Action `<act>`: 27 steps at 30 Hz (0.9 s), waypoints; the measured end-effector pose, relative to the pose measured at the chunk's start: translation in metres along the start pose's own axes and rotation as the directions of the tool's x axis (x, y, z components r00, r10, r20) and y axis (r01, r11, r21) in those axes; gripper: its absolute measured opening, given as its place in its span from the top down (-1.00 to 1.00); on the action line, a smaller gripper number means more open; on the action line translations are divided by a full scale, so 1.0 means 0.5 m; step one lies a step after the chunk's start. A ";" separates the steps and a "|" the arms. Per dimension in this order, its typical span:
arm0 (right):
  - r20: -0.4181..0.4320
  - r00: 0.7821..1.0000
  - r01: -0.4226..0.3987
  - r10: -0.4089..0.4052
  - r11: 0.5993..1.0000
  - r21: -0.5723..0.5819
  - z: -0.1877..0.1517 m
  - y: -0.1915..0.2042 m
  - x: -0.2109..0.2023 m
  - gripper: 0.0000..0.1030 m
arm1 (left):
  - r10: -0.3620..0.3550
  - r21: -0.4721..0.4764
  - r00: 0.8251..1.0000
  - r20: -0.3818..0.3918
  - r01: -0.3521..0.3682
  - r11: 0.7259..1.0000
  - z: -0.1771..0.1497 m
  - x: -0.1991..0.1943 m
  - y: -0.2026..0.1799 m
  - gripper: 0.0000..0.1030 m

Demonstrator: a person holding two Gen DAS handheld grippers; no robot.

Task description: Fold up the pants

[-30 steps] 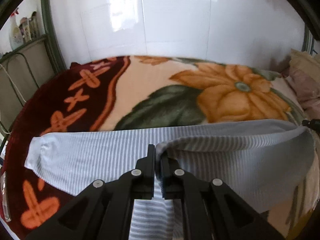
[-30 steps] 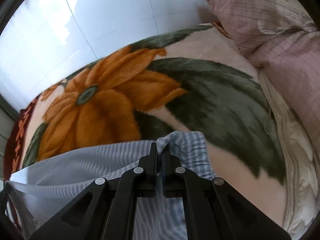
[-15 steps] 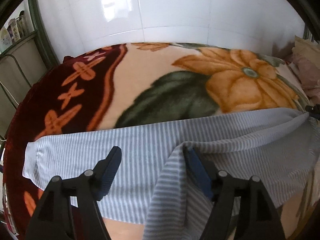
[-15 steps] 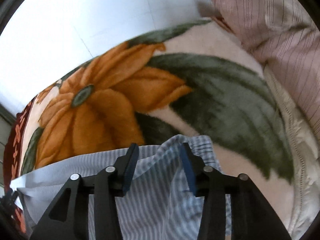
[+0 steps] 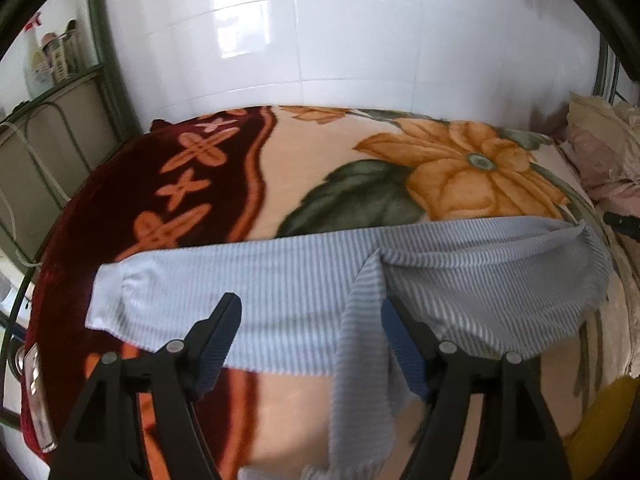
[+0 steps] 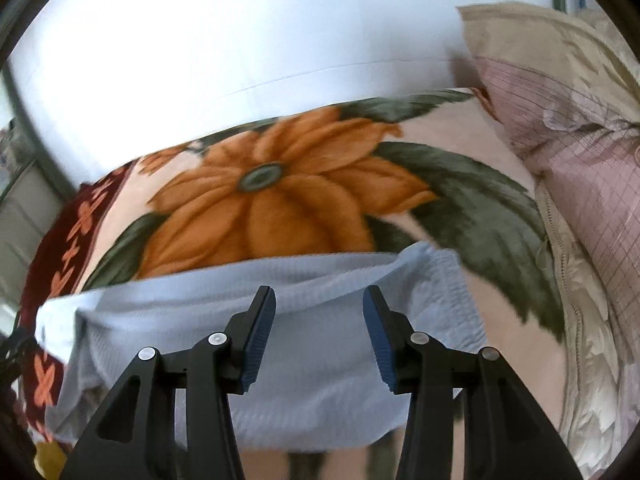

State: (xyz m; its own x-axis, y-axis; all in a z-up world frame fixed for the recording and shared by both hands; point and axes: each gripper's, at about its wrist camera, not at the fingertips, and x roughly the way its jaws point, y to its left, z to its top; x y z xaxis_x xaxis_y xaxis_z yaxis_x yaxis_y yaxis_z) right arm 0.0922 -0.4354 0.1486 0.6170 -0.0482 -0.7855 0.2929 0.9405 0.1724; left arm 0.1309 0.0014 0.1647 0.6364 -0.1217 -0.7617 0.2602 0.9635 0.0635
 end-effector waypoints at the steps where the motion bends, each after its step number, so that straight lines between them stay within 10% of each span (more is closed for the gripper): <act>1: -0.005 1.000 -0.016 0.015 1.000 -0.015 -0.012 0.022 -0.010 0.09 | 0.000 -0.004 1.000 0.002 0.000 1.000 -0.005 -0.010 0.006 -0.48; 27: -0.189 0.961 -0.231 0.200 0.960 -0.159 -0.241 0.401 -0.030 0.09 | -0.136 -0.120 0.968 -0.210 0.113 0.986 -0.238 -0.016 0.097 -0.51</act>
State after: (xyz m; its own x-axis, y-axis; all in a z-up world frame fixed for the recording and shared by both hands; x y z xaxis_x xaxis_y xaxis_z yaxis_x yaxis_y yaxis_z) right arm 0.0539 -0.2055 0.1232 0.5138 0.2055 -0.8329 0.0227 0.9673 0.2526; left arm 0.0521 0.0776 0.0974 0.4281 -0.1990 -0.8816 0.2416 0.9652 -0.1006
